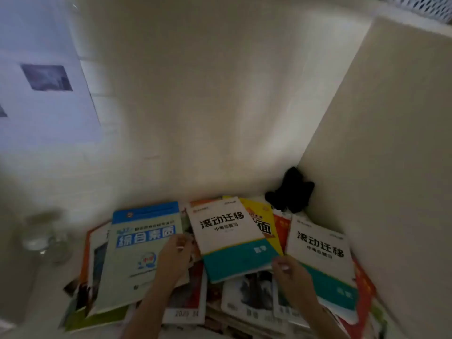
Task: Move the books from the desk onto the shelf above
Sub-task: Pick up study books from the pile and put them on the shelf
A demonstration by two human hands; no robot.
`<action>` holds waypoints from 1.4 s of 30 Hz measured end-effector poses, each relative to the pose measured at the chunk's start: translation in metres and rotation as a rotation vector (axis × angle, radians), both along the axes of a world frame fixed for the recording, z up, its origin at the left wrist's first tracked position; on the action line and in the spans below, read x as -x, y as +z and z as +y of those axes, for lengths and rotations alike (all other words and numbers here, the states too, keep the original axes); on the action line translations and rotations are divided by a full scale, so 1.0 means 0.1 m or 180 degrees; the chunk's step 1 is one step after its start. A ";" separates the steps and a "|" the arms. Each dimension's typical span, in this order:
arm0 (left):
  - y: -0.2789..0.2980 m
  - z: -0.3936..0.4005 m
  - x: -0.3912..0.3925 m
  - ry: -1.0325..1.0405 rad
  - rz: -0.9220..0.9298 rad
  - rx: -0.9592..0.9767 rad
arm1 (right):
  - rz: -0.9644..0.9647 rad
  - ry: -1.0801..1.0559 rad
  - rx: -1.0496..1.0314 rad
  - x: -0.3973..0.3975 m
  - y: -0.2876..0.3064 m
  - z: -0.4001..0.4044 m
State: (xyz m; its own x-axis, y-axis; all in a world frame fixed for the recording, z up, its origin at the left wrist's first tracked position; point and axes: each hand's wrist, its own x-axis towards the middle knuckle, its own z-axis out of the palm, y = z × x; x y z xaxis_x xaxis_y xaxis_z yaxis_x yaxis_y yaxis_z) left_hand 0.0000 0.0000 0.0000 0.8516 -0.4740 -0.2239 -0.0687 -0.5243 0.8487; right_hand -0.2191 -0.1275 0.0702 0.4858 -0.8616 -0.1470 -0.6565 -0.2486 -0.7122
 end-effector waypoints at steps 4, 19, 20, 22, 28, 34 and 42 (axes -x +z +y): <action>-0.16 -0.33 -0.02 -0.0663 0.0363 -0.0403 | 0.0296 0.0103 0.0278 -0.17 -0.74 -0.27; -0.34 -0.77 -0.02 -0.0195 0.0996 -0.0050 | 0.0411 0.0053 -0.1069 -0.42 -1.14 -0.98; -0.31 -0.80 -0.01 -0.0217 0.0965 0.0093 | 0.0279 -0.0011 -0.1210 -0.41 -1.12 -0.99; -0.25 -0.89 0.04 -0.0334 0.0776 0.0239 | 0.0012 -0.0123 -0.1452 -0.34 -1.04 -1.02; 0.00 -1.46 0.58 -0.0892 0.1034 0.0712 | -0.1210 -0.1112 -0.2079 0.56 -0.78 -1.27; -0.20 -2.07 1.42 -0.1647 0.0840 0.0392 | -0.0173 -0.1299 -0.0956 1.45 -0.79 -1.39; -0.64 -2.42 1.58 -0.2196 -0.0552 -0.0949 | 0.0331 -0.1564 -0.0711 1.60 -1.10 -1.33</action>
State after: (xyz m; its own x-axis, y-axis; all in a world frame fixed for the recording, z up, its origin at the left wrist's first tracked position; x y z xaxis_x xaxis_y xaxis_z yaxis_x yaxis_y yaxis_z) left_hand -0.1582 -0.2424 -0.0641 0.4198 -0.8509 -0.3157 -0.5822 -0.5193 0.6256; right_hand -0.3792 -0.2604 -0.0398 0.0073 -0.9257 -0.3782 -0.7269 0.2548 -0.6377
